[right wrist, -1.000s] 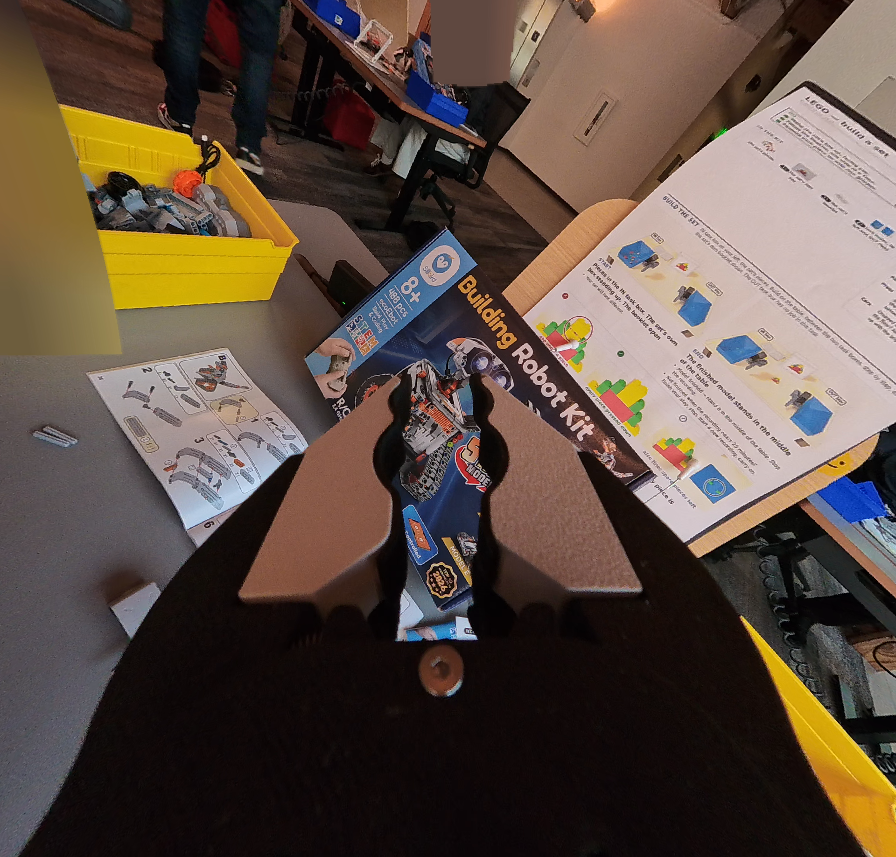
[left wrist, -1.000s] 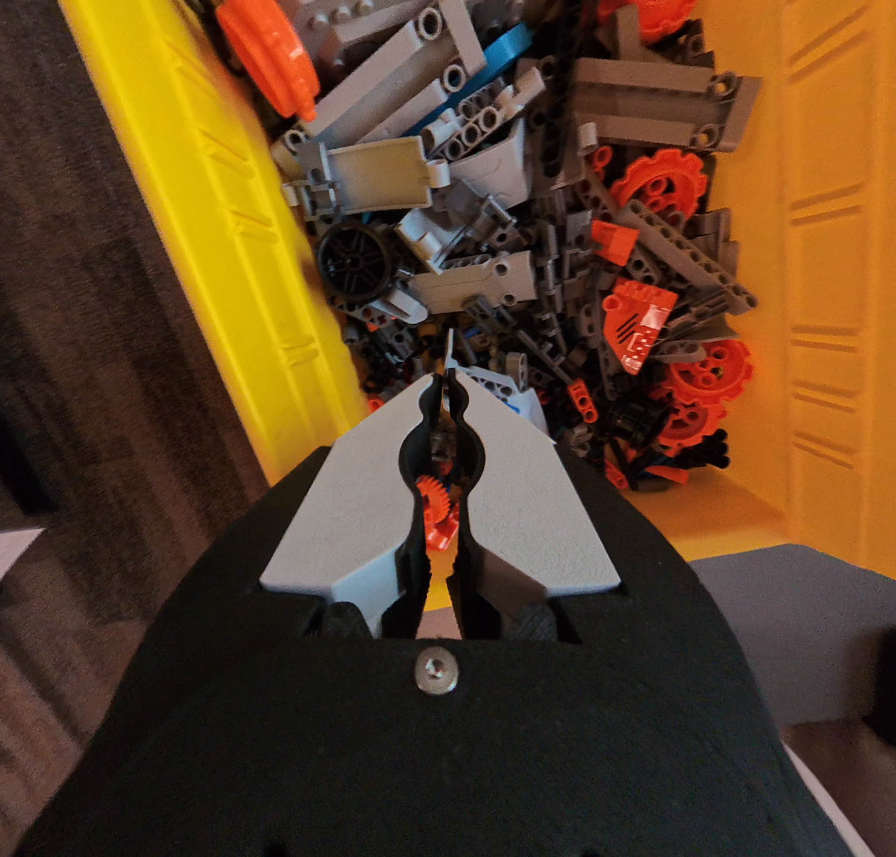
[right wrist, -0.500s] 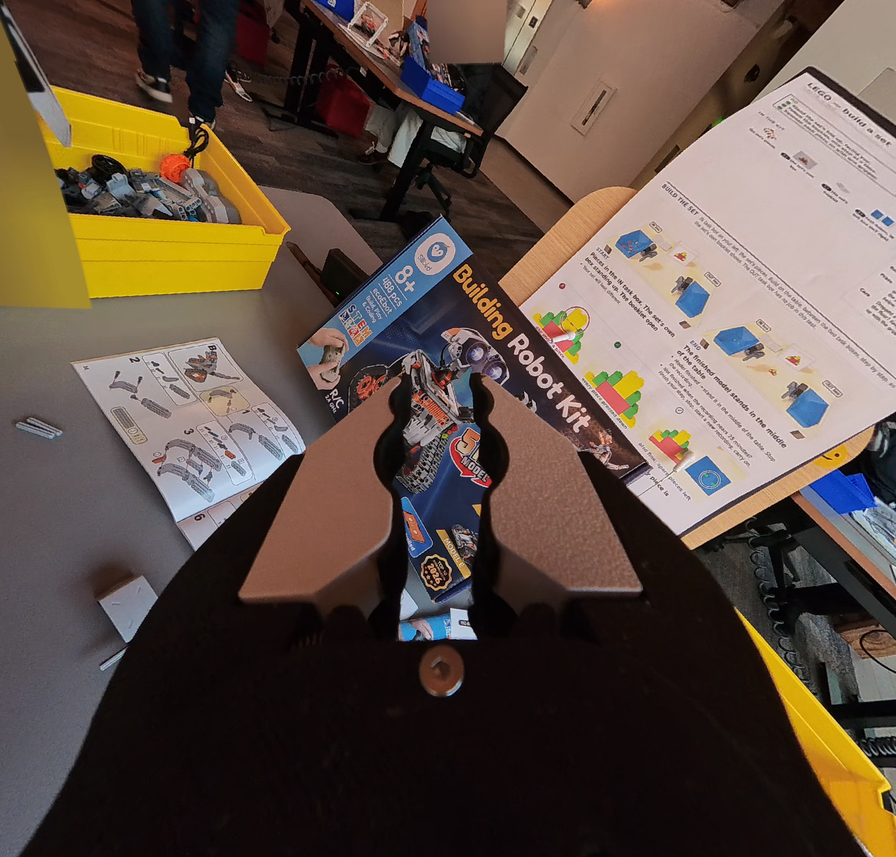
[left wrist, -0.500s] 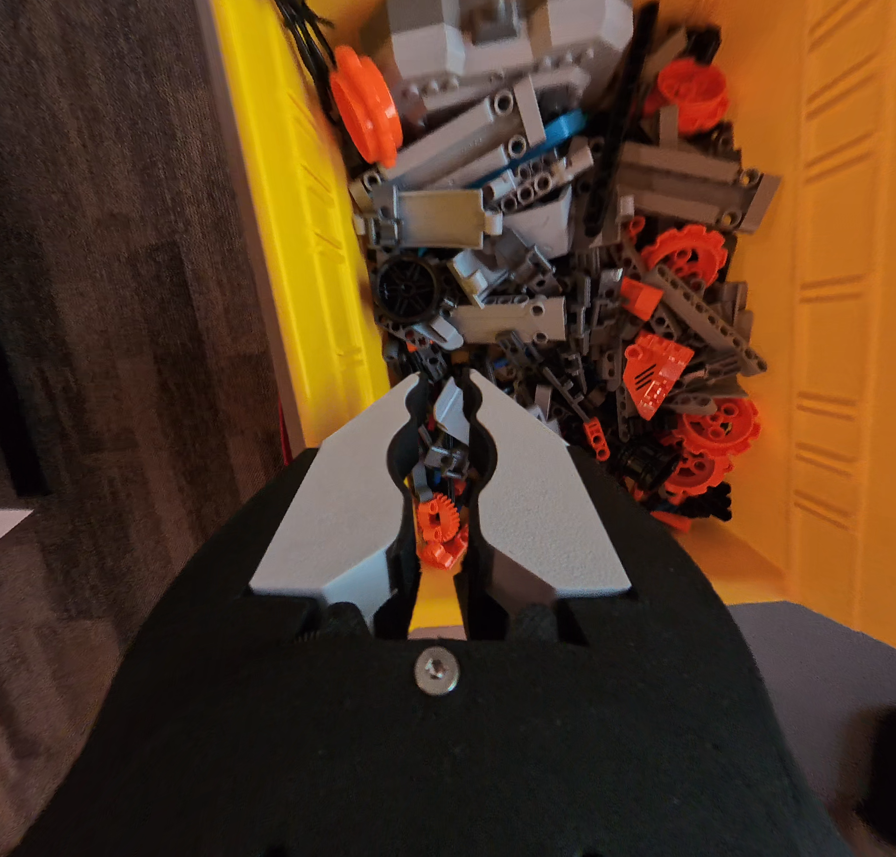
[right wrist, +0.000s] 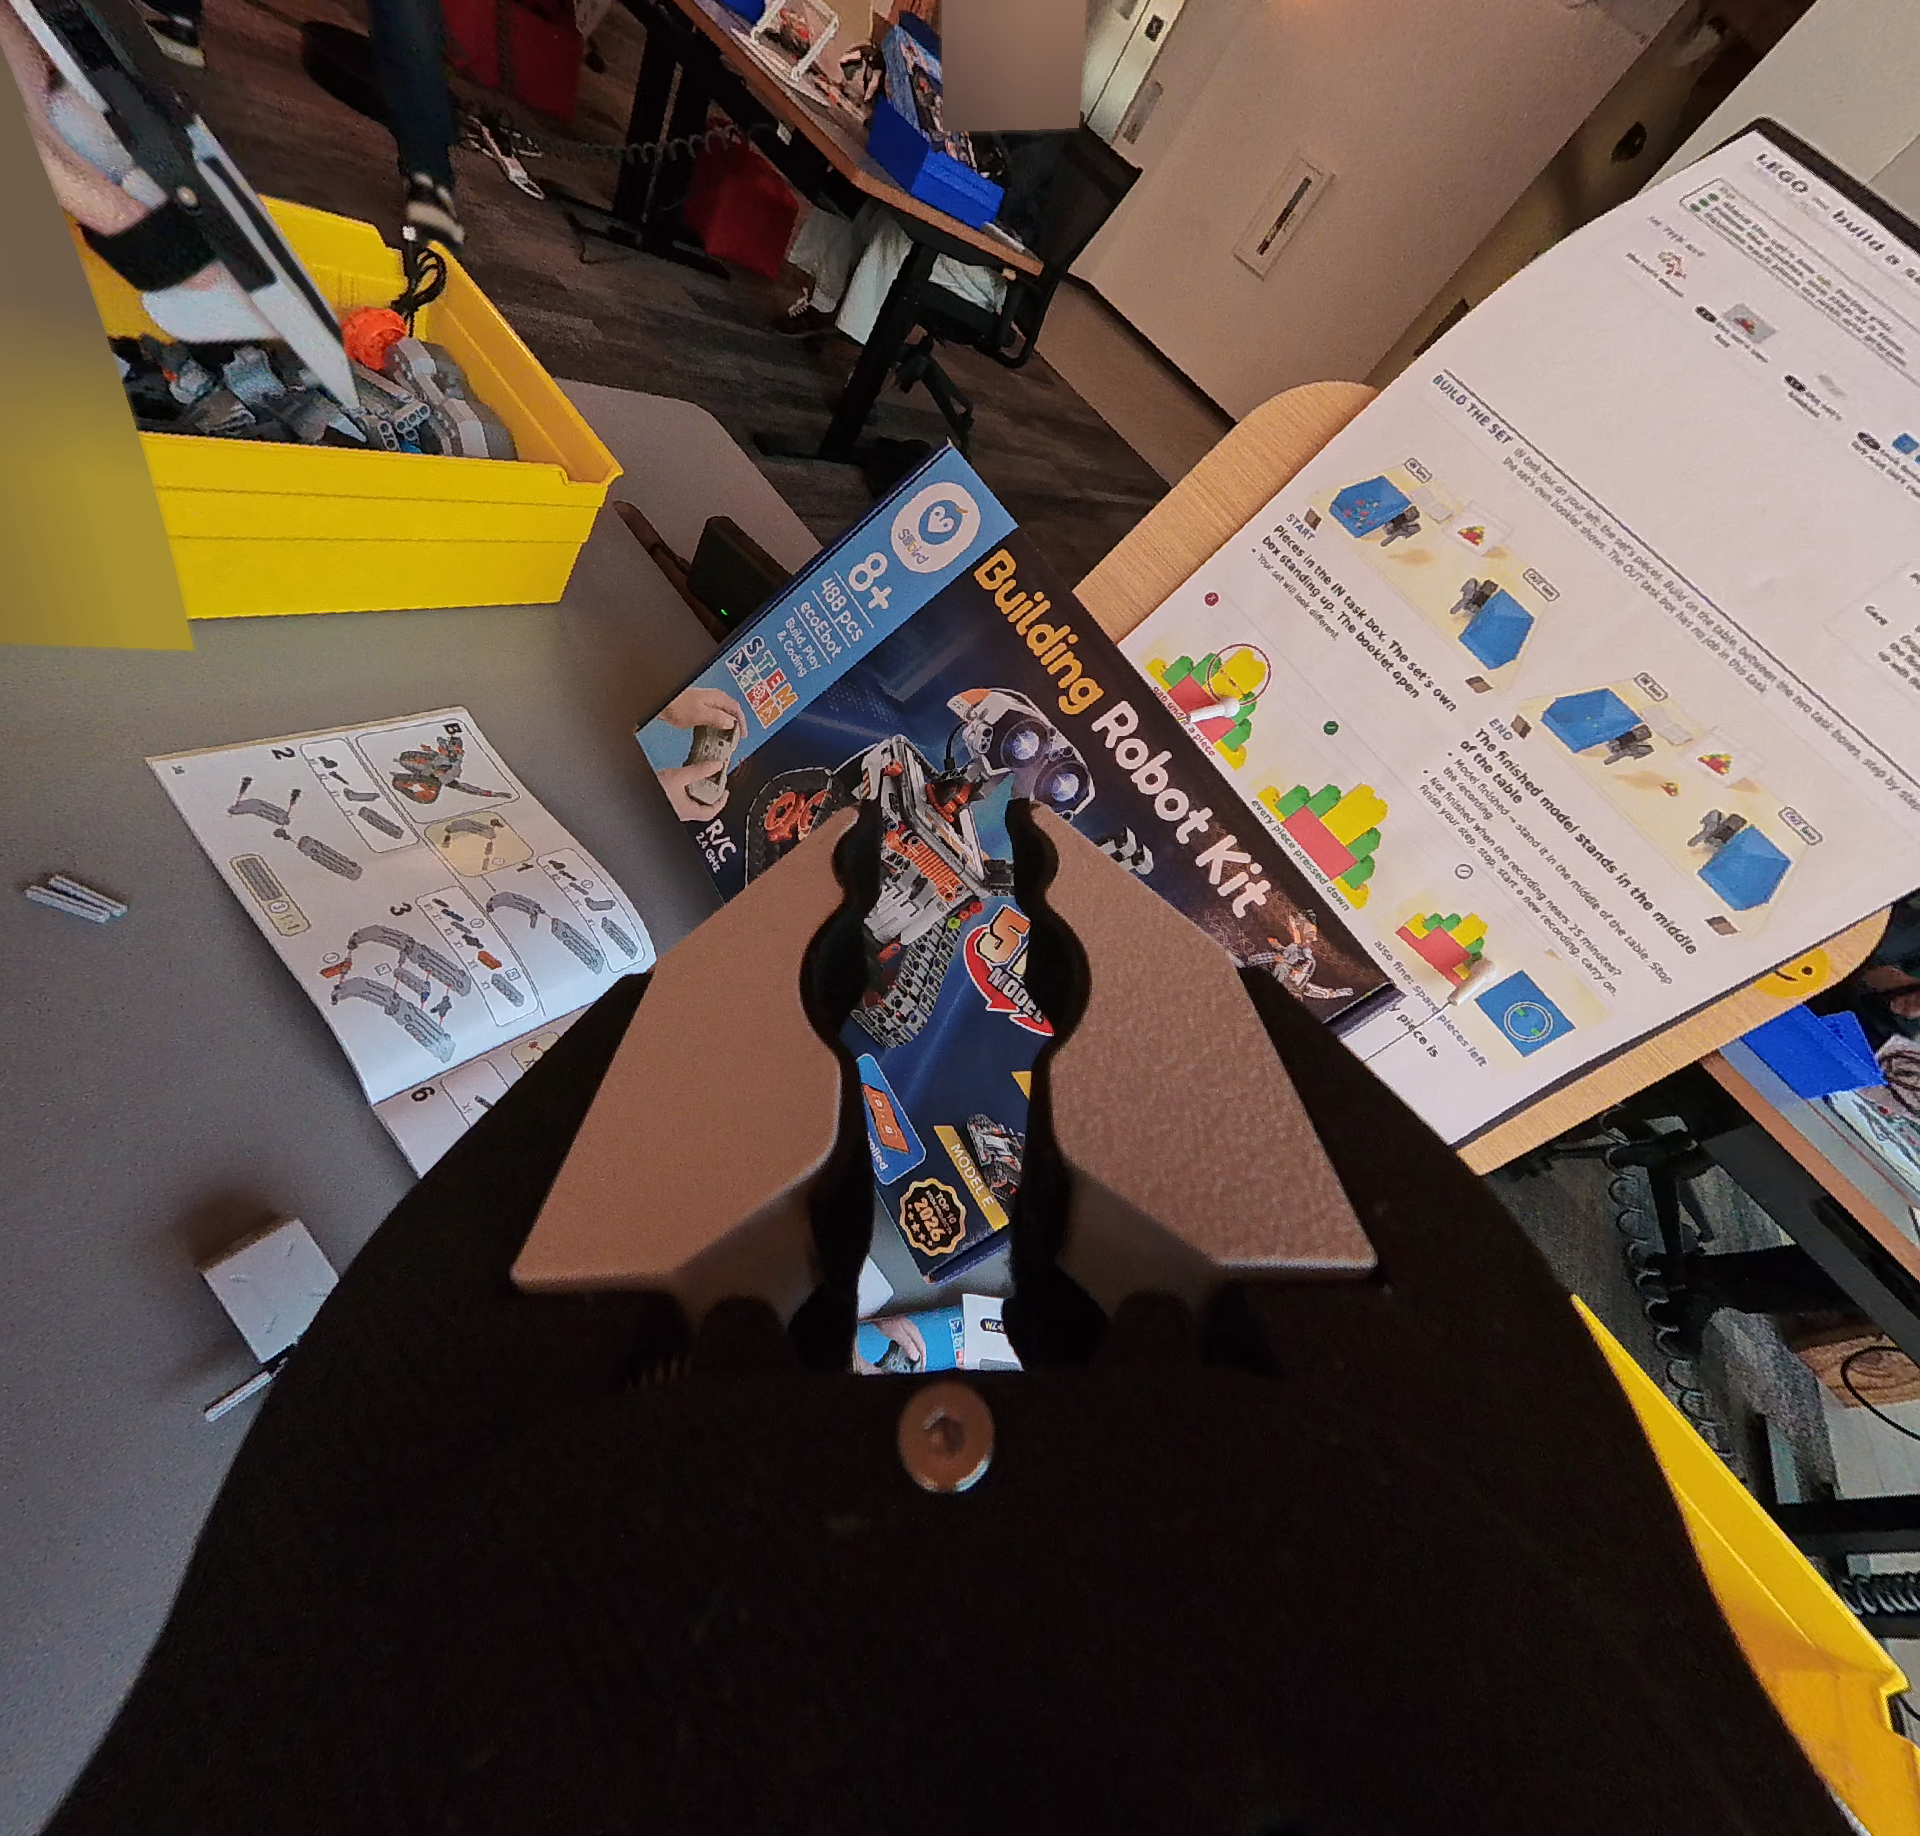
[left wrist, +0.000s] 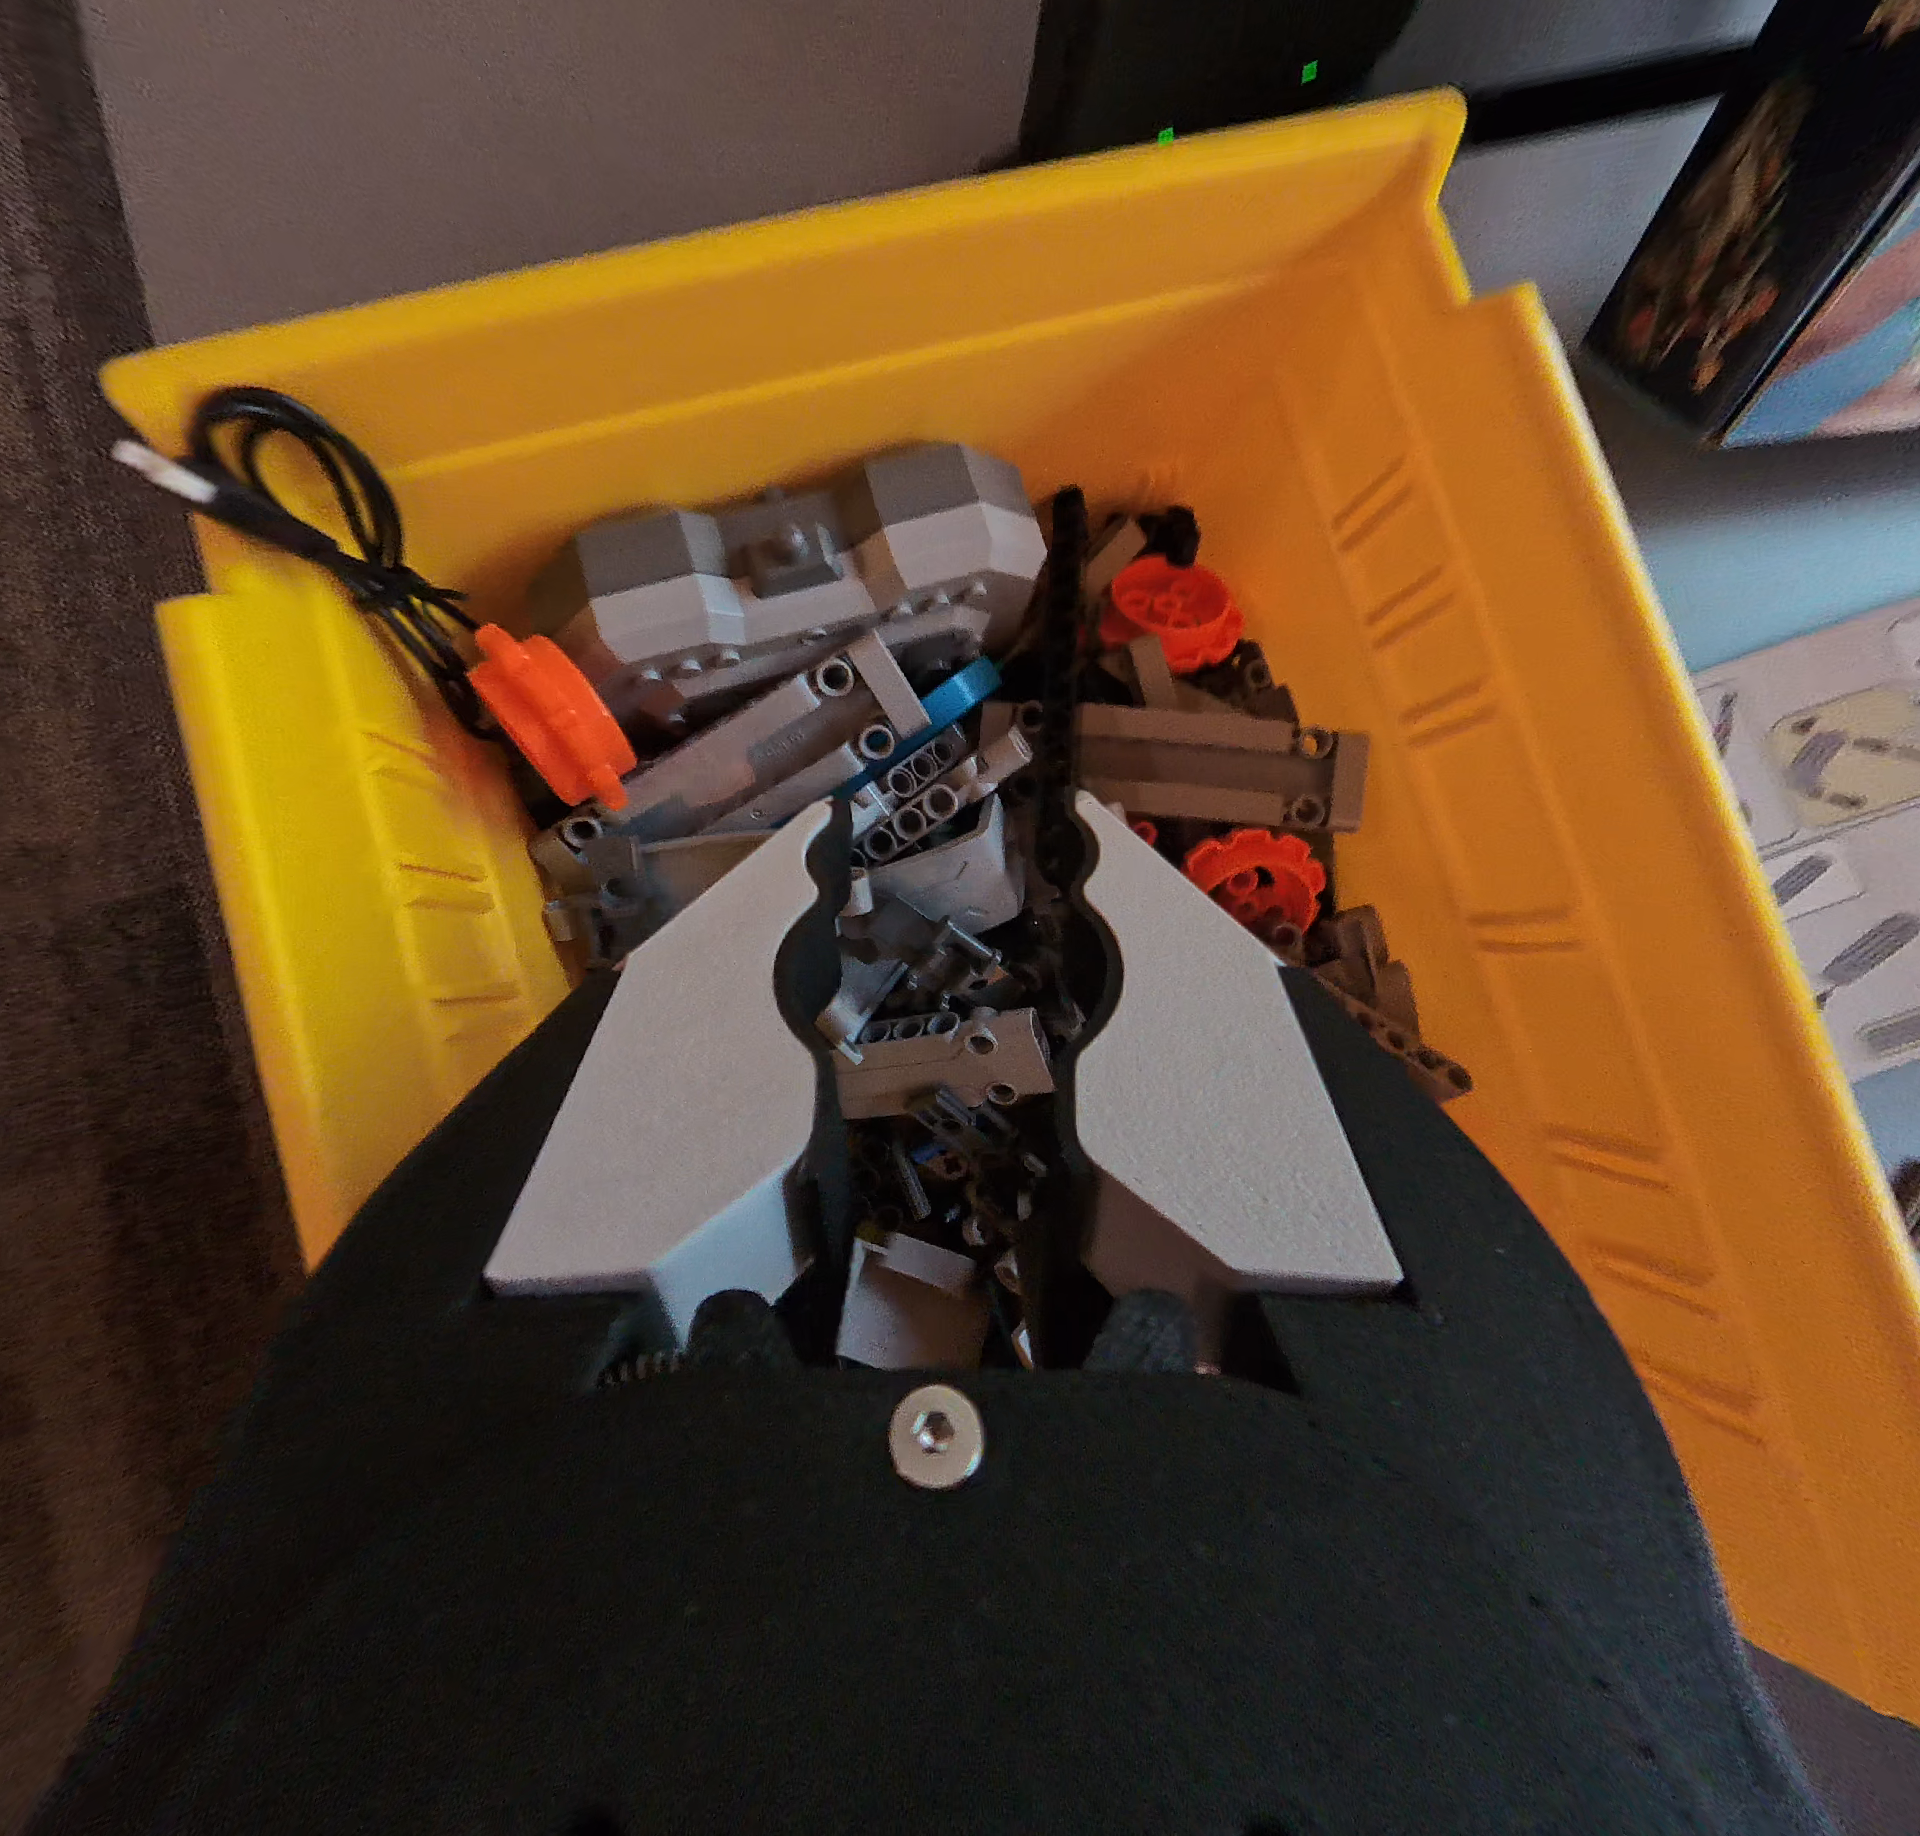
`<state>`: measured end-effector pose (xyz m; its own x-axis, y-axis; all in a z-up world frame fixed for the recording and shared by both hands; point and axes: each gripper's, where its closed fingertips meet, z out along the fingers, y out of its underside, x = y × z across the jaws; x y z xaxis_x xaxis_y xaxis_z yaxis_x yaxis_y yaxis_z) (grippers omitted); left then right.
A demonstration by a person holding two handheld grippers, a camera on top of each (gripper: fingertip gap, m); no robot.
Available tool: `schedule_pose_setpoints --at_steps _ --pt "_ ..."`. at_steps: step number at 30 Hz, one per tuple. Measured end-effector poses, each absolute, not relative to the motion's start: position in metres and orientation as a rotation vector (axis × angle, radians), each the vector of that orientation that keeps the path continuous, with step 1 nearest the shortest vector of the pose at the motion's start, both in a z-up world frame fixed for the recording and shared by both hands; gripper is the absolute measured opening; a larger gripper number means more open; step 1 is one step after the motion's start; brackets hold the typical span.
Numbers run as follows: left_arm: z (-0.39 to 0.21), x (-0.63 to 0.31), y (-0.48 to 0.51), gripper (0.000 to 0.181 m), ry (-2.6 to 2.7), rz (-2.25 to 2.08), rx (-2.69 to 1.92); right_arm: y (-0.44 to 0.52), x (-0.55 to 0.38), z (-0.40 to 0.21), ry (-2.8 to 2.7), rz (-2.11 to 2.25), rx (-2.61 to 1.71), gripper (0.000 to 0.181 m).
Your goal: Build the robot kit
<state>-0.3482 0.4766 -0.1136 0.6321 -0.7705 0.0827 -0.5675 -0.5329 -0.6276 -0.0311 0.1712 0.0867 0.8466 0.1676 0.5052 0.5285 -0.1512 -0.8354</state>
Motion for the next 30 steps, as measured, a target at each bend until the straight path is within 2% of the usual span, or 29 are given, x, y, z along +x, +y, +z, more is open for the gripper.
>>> schedule_pose_setpoints --at_steps 13,20,23,24,30 --pt "-0.14 -0.356 0.458 0.034 1.522 -0.215 -2.078 0.172 -0.029 0.081 -0.55 -0.331 -1.738 0.024" --pt "-0.146 -0.362 0.46 0.038 1.655 0.004 -1.961 0.173 -0.031 0.079 -0.57 -0.334 -1.745 0.023" --pt "-0.146 -0.364 0.46 0.029 1.701 0.074 -1.917 0.173 -0.03 0.079 -0.569 -0.332 -1.743 0.023" --pt "-0.145 -0.366 0.459 0.013 1.716 0.093 -1.907 0.172 -0.03 0.079 -0.568 -0.33 -1.742 0.023" --pt "-0.136 -0.377 0.453 0.012 1.725 0.105 -1.917 0.172 -0.029 0.08 -0.565 -0.324 -1.738 0.023"
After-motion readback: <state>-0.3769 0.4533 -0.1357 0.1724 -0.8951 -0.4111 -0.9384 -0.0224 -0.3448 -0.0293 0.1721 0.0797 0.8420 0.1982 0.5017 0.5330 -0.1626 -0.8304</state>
